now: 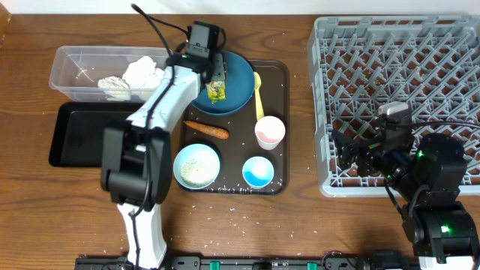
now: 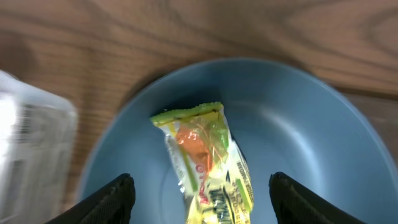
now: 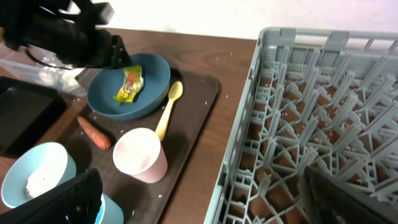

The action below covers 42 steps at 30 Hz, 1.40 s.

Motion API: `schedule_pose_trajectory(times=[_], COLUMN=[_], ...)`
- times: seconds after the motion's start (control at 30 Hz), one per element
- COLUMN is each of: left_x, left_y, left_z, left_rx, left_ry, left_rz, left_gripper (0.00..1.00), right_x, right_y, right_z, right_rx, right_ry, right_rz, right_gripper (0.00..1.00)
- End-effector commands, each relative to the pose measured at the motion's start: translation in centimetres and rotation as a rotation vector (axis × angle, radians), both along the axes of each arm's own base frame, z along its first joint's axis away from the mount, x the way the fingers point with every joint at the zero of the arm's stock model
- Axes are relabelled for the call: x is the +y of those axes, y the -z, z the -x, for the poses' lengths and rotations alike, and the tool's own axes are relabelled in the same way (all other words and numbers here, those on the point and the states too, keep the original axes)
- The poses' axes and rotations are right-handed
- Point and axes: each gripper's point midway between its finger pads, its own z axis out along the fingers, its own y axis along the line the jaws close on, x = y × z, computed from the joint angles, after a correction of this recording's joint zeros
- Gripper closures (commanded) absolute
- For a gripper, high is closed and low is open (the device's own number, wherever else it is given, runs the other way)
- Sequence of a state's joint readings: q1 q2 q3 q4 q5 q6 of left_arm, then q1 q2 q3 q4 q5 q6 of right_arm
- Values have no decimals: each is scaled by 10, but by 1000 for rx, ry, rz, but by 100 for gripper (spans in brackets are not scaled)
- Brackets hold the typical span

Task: Sort waste into correct bins and load items into the dishwasher rack
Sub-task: 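Carry the wrapper left and drop it into the clear bin, then move the left gripper to the pink cup and grasp it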

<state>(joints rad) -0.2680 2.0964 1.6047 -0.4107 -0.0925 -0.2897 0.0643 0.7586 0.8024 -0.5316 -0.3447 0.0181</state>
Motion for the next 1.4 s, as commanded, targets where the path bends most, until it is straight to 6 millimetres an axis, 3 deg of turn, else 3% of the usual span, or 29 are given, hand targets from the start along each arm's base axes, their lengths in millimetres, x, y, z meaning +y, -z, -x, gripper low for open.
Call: schedule_pose_trajectory(times=[0.0,0.43,0.5,0.67,0.7,0.83,0.97,1.03,1.13,1.23,1.37], left_x=[-1,-4,-5,-8,-8,-10,-7,7,47,92,144], left_y=[15,76,79,79,78,50,-15,-59,-98,-106,-81], left_z=[-3,3,4,6,5,0,-5,-4,0,3,7], left_rx=[4,104,108,113,110,56,-53,-126,-200,-209,-146], left_ry=[-47,-49,-47,-42,-41,-39,-47,-81,-187,-298,-397], left_rz=[-9,-15,-16,-18,-17,0,32,26,-47,-131,-170], left_gripper=[28,29,40,91,94,94,94,94,94,94,91], right_x=[4,4,4,4,4,4,4,4,4,4,4], right_y=[-6,-2,-2,-2,-2,-2,-2,-2,-2,-2,-1], right_z=[3,5,5,5,5,5,5,5,5,5,5], right_rx=[0,18,18,18,18,18,18,19,19,22,25], right_ry=[-15,-14,-14,-14,-14,-14,-14,-14,-14,-14,-14], right_rz=[-15,-14,-14,-14,-14,-14,-14,-14,-14,-14,-14], right_gripper=[1,1,1,1,1,1,1,1,1,1,1])
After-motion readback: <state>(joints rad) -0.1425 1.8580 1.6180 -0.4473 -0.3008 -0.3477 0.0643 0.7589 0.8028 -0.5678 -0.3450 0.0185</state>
